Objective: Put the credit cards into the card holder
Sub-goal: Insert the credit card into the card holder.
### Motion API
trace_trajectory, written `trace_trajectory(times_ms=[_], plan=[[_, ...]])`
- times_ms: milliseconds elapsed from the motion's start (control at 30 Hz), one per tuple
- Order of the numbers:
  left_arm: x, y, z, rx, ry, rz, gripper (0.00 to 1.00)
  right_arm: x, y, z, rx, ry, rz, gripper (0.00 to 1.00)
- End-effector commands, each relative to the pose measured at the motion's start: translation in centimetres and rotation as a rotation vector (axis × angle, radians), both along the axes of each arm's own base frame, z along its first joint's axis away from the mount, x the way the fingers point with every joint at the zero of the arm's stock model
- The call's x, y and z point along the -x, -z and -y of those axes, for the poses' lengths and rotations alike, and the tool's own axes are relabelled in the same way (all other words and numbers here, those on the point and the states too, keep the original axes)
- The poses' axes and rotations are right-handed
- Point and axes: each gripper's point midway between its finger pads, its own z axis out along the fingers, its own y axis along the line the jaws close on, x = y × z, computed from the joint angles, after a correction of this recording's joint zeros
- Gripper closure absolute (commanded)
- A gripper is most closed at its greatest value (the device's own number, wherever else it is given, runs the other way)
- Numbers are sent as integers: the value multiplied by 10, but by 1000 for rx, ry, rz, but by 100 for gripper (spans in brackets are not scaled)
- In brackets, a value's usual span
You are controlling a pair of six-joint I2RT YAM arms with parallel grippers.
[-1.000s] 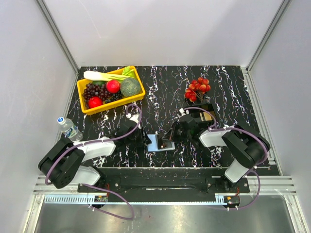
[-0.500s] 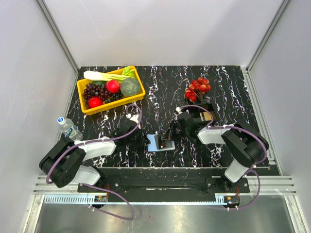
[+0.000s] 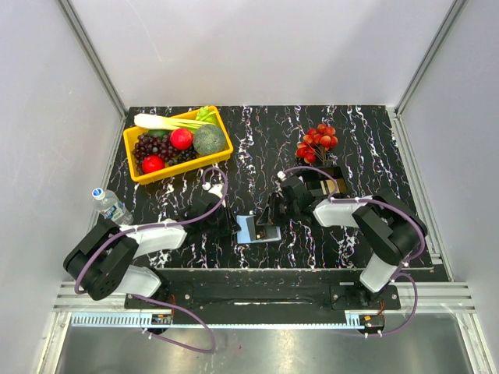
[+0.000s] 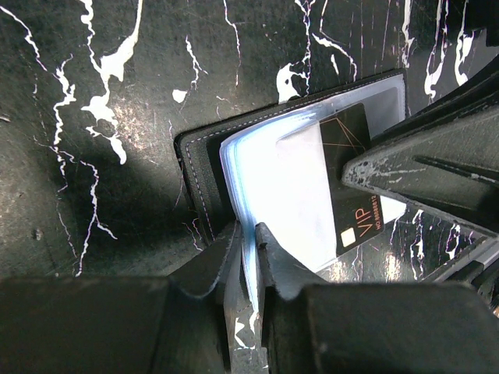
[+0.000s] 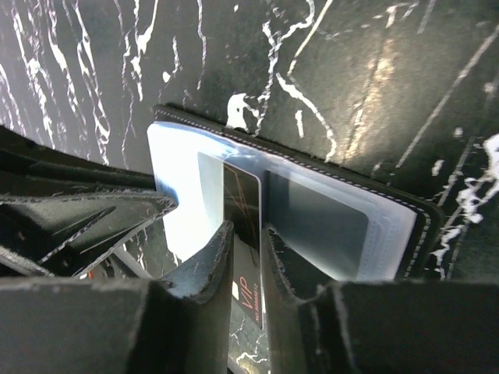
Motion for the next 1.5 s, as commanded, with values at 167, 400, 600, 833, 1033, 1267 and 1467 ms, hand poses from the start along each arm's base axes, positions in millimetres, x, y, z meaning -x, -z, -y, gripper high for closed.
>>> trace_trajectory(times_ms=[167, 400, 600, 833, 1033, 1267, 1467], plan=[[1, -1, 5, 6, 23, -7, 83, 27, 11, -6, 32, -119, -90, 64], [-1, -6, 5, 19, 14, 10, 71, 28, 7, -12, 18, -144, -87, 60], [1, -6, 4, 27, 11, 16, 73, 24, -2, -23, -14, -152, -79, 59], [0, -7, 5, 34, 8, 21, 73, 22, 0, -36, 16, -163, -98, 58], [2, -6, 5, 33, 11, 16, 74, 22, 3, -28, 66, -124, -106, 56], [2, -3, 1, 13, 4, 12, 82, 8, -2, -5, 172, -23, -28, 55], [2, -4, 1, 13, 4, 16, 84, 3, -9, 1, 190, 4, 4, 56]])
